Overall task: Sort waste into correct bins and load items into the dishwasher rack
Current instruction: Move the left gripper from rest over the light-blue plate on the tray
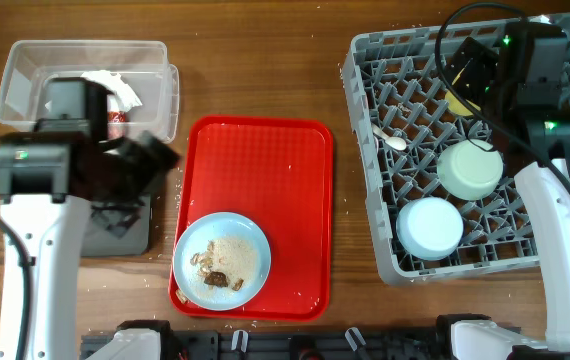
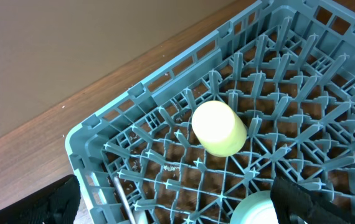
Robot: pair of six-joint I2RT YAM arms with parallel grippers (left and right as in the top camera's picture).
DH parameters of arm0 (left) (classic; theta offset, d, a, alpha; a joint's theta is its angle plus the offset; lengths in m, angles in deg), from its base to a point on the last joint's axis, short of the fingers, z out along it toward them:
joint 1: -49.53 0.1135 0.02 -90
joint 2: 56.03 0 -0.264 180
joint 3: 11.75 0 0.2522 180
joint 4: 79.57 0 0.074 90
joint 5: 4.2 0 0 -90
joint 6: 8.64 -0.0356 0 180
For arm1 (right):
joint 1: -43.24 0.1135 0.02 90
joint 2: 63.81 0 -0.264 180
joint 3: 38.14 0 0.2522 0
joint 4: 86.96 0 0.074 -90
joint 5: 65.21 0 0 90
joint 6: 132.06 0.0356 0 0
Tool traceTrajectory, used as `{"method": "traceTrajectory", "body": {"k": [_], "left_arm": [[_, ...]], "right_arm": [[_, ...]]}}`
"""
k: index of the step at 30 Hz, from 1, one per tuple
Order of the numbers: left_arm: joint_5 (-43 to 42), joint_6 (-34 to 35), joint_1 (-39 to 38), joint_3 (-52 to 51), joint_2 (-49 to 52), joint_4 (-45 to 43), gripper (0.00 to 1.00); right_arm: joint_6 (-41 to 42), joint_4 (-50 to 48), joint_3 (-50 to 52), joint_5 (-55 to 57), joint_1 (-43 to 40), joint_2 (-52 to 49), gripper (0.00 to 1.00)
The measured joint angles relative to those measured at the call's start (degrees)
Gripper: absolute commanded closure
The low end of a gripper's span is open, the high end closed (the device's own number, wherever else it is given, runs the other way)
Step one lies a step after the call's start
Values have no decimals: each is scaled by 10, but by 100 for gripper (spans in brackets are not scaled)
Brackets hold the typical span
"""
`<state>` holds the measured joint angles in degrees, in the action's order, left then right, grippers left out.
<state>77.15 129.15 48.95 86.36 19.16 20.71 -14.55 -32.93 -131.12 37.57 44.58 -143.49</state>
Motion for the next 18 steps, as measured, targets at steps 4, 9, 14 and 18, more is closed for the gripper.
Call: {"method": "traceTrajectory", "body": {"k": [4,9,14,18], "left_arm": [[20,27,-119,-18,0,-28,10],[59,103,-238,-62,9,-71,29],[75,159,-318,-99,56,-146,42],[91,181,-362,-107,129,-171,49]], "right_arm": [[0,0,0,0,0,0,0],[0,0,0,2,0,0,0],[0,0,0,2,0,0,0],[0,0,0,2,0,0,0]]}}
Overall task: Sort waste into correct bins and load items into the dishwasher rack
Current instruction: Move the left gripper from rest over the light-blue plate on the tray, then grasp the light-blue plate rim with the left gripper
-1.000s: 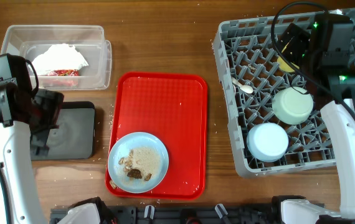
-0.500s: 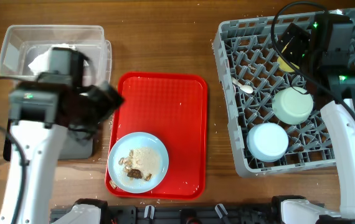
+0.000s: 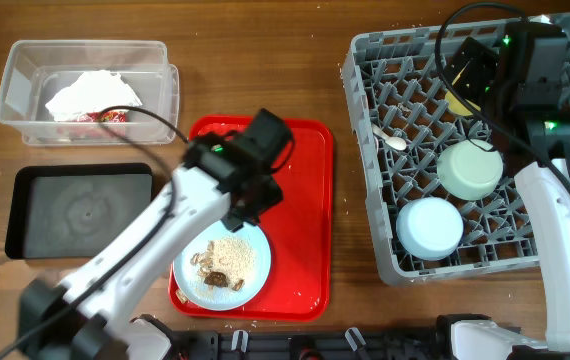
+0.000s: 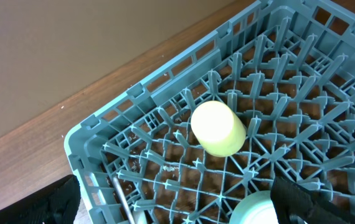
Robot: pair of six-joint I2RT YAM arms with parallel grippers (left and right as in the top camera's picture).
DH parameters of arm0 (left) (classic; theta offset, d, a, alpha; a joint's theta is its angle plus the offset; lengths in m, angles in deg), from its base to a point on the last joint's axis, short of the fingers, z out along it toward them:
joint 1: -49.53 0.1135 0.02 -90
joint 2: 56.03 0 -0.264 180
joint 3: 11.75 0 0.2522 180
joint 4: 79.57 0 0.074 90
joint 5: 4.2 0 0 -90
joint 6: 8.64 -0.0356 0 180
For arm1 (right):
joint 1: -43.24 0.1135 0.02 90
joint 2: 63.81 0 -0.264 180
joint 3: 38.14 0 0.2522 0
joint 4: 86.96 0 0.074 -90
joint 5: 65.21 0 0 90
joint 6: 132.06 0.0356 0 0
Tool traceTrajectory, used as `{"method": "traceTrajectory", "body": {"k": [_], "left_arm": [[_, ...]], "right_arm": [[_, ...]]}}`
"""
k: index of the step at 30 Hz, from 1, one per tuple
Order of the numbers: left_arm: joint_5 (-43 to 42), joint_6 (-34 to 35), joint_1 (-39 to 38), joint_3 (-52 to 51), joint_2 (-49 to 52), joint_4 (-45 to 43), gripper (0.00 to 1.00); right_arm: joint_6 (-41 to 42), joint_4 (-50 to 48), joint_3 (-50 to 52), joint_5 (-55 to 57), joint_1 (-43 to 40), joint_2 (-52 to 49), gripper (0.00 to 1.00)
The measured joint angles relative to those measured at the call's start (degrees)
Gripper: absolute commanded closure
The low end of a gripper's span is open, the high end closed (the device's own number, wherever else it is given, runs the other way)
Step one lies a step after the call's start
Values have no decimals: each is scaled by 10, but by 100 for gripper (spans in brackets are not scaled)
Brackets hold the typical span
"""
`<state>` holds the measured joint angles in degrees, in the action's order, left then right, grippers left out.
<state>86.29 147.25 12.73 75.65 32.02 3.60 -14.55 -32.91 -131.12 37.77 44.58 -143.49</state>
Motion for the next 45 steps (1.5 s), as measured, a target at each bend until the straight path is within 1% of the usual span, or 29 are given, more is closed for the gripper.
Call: {"method": "traceTrajectory", "body": {"k": [4,8,13,17,22,30,32,36,40,45], "left_arm": [[9,30,-8,-2,63,6,50],[14,76,-8,-2,126,11,52],[15,110,-8,-2,168,-3,52],[16,125,-8,-2,196,-21,53],[16,129,-8,-2,212,-26,54],[16,129,-8,-2,213,-26,52],[17,129,-7,-4,214,-31,53],[16,130,-2,-14,216,-33,60],[18,131,5,-18,216,-42,60],[18,131,5,-21,216,-51,55]], "right_arm": [[0,0,0,0,0,0,0],[0,0,0,0,0,0,0],[0,0,0,0,0,0,0],[0,0,0,0,0,0,0],[0,0,0,0,0,0,0],[0,0,0,0,0,0,0],[0,0,0,0,0,0,0],[0,0,0,0,0,0,0],[0,0,0,0,0,0,0],[0,0,0,0,0,0,0]]}}
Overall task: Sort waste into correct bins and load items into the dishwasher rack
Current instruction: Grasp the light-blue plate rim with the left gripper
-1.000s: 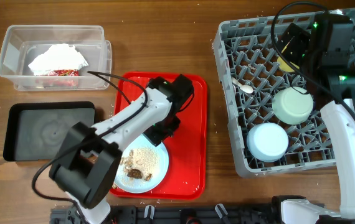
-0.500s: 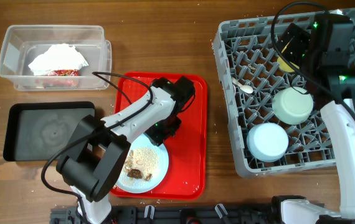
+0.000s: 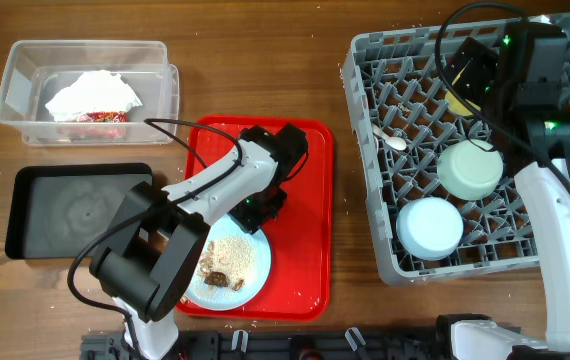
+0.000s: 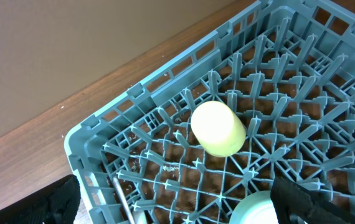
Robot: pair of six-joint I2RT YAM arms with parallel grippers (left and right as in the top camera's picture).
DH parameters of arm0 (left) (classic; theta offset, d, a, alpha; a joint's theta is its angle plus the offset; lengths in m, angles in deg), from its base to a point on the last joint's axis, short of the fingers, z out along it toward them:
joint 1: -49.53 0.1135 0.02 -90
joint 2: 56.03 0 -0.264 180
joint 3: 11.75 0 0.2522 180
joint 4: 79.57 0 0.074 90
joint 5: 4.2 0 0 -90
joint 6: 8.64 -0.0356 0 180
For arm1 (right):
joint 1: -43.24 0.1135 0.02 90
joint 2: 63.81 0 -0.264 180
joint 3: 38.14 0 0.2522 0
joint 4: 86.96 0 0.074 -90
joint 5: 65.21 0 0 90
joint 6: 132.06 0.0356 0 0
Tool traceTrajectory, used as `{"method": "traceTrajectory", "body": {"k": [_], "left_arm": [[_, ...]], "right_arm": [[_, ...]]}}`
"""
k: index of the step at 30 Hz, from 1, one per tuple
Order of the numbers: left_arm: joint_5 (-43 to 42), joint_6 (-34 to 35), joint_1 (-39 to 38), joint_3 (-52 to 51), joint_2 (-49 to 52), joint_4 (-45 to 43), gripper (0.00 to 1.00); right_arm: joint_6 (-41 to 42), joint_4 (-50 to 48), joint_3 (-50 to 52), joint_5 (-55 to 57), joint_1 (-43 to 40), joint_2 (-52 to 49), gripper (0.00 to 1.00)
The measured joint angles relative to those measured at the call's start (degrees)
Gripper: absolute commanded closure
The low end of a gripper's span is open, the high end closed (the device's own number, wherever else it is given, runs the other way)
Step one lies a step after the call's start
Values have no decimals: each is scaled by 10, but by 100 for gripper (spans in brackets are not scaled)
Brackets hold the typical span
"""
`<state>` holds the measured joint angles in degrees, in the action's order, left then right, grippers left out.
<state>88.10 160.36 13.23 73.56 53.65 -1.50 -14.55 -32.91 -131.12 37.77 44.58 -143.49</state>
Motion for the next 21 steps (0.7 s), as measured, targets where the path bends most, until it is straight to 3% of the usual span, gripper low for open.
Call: {"method": "traceTrajectory", "body": {"k": [10,21], "left_arm": [[-11,0,24,-18,0,-14,57],[-15,-54,46,-19,0,10,55]], "right_arm": [[0,0,0,0,0,0,0],[0,0,0,0,0,0,0]]}}
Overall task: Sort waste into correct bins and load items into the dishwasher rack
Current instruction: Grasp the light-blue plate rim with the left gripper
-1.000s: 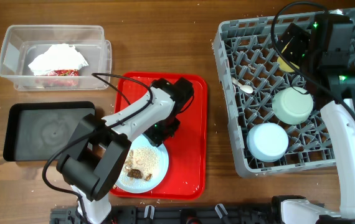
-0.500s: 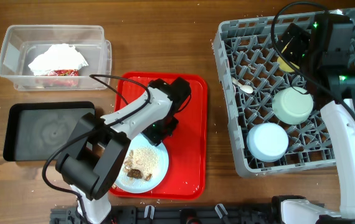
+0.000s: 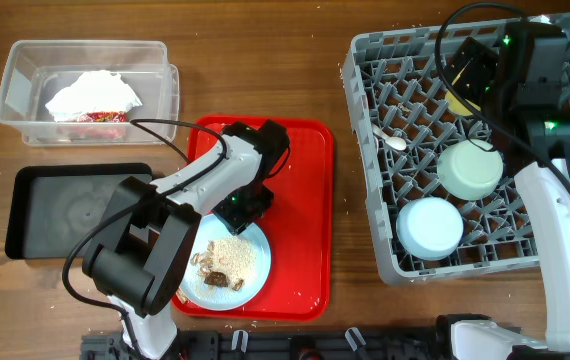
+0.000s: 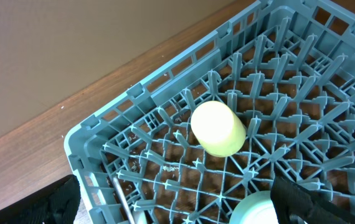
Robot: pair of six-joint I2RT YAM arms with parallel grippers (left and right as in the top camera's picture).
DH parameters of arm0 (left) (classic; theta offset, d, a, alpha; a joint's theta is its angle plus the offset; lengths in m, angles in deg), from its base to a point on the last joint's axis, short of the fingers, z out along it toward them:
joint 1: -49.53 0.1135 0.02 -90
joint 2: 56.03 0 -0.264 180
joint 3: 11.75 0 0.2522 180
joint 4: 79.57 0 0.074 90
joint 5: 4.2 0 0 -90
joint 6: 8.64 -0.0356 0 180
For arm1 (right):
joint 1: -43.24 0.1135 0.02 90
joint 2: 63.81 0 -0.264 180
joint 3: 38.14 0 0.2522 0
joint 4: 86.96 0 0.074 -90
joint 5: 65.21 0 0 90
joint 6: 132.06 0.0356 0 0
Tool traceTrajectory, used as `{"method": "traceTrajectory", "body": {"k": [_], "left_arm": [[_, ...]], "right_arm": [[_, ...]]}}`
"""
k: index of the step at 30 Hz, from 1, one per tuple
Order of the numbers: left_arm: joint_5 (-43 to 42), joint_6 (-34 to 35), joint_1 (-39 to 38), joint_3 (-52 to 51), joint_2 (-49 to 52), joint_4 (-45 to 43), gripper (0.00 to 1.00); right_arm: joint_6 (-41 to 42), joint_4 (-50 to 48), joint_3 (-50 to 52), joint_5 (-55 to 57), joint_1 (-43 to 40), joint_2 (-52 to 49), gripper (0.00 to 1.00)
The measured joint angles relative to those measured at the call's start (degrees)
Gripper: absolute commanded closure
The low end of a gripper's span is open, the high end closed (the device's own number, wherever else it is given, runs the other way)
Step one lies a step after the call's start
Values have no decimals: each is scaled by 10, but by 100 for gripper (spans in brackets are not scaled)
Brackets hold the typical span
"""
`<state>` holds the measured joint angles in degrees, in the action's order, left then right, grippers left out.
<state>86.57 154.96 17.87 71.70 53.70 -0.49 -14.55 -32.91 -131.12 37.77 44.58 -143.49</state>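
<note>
A light blue plate (image 3: 261,248) with crumbs and brown food scraps lies at the near left of the red tray (image 3: 300,170). My left gripper (image 3: 238,207) is down at the plate's far rim; the overhead view does not show how its jaws stand. My right gripper (image 4: 180,205) hangs open over the far part of the grey dish rack (image 3: 365,200), its fingers wide apart with nothing between them. Below it a yellow cup (image 4: 218,127) stands upside down in the rack.
The rack also holds a green bowl (image 3: 470,168), a pale blue bowl (image 3: 430,227) and a spoon (image 3: 390,138). A clear bin (image 3: 170,95) with white paper and a red wrapper stands far left. A black tray (image 3: 80,210) lies in front of it.
My left gripper has shifted a little to the left and nearer, from the tray's middle to the plate's far rim. The plate and the right arm have not moved.
My left gripper was first at the far left, over the clear bin and the black tray. Then it was over the red tray just beyond the plate, then at the tray's middle, and now at the plate's rim. The right gripper stayed open over the rack throughout.
</note>
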Motion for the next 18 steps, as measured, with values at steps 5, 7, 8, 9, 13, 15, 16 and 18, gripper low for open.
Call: {"method": "traceTrajectory", "body": {"k": [5,7,8,9,13,15,16,18], "left_arm": [[0,-5,-1,0,0,0,52],[0,-5,-1,0,0,0,52],[0,-7,-1,0,0,0,52],[0,-7,-1,0,0,0,52],[4,-9,-1,0,0,-1,52],[7,-9,-1,0,0,-3,53],[8,-9,-1,0,0,-4,53],[9,-9,-1,-2,0,-10,55]], "right_arm": [[0,0,0,0,0,0,0],[0,0,0,0,0,0,0],[0,0,0,0,0,0,0],[0,0,0,0,0,0,0],[0,0,0,0,0,0,0],[0,0,0,0,0,0,0],[0,0,0,0,0,0,0],[0,0,0,0,0,0,0]]}}
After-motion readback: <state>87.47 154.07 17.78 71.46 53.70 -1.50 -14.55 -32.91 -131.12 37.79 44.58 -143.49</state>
